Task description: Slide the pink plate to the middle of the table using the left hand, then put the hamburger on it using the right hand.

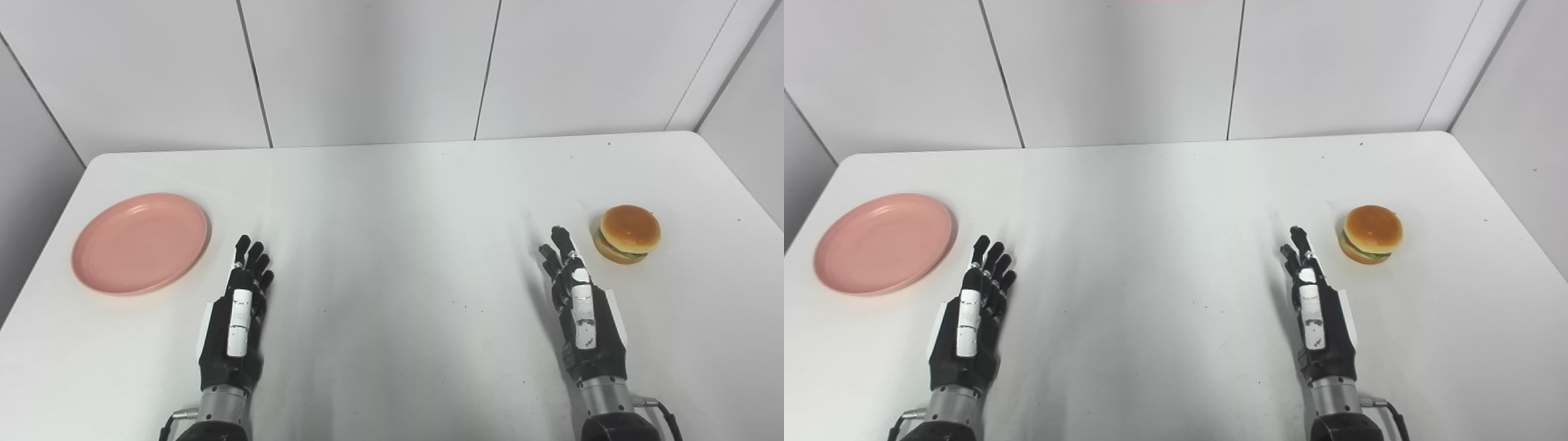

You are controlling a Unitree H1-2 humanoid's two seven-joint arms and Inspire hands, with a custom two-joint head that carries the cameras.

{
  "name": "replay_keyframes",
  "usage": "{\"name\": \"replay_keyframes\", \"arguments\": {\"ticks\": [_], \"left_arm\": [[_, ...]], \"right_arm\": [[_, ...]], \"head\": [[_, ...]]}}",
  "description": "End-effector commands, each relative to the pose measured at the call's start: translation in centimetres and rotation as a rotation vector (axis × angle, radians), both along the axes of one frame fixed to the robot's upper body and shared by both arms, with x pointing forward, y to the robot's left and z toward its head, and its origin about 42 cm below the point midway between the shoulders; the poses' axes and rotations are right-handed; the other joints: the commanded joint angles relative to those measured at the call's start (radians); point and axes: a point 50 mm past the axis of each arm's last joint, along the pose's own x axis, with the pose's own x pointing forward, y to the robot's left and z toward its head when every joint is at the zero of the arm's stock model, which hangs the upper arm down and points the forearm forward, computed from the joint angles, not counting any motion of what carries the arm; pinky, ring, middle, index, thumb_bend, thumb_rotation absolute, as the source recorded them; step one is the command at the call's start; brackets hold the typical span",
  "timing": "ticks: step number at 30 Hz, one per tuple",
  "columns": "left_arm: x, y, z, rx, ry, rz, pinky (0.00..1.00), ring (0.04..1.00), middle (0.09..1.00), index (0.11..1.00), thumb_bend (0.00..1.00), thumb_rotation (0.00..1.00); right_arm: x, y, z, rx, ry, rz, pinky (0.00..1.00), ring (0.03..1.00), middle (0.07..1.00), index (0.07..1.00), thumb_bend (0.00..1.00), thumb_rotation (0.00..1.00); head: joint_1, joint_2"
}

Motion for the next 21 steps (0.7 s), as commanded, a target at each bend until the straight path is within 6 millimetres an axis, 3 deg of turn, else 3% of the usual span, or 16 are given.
{"name": "replay_keyframes", "arguments": {"ticks": [1, 5, 10, 15, 21], "left_arm": [[0.0, -0.1, 0.4, -0.006, -0.031, 0.001, 1.0, 1.0, 0.993, 1.0, 0.87, 0.87], [0.0, -0.5, 0.1, 0.001, -0.032, -0.006, 1.0, 1.0, 0.996, 1.0, 0.85, 0.87], [0.0, -1.6, -0.8, 0.0, -0.03, -0.011, 1.0, 1.0, 0.999, 1.0, 0.83, 0.86], [0.3, -2.9, -1.6, -0.002, -0.029, -0.014, 1.0, 1.0, 1.0, 1.0, 0.8, 0.85], [0.9, -4.3, -2.1, 0.006, -0.045, -0.011, 1.0, 1.0, 1.0, 1.0, 0.79, 0.84]], "right_arm": [[0.0, -0.4, -0.6, -0.002, -0.002, -0.004, 1.0, 0.945, 0.978, 0.937, 0.85, 1.0], [0.1, -0.8, -0.9, -0.001, 0.014, -0.007, 1.0, 0.953, 0.981, 0.937, 0.83, 1.0], [0.0, -1.9, -1.5, 0.005, 0.038, -0.011, 1.0, 0.96, 0.983, 0.942, 0.82, 1.0], [0.4, -2.9, -1.9, 0.005, 0.057, -0.012, 1.0, 0.95, 0.974, 0.934, 0.8, 1.0], [1.0, -4.1, -2.2, -0.009, 0.072, 0.004, 1.0, 0.967, 0.987, 0.947, 0.8, 1.0]], "head": [[0.007, -0.001], [0.05, -0.016], [0.126, -0.077], [0.182, -0.111], [0.256, -0.126]]}}
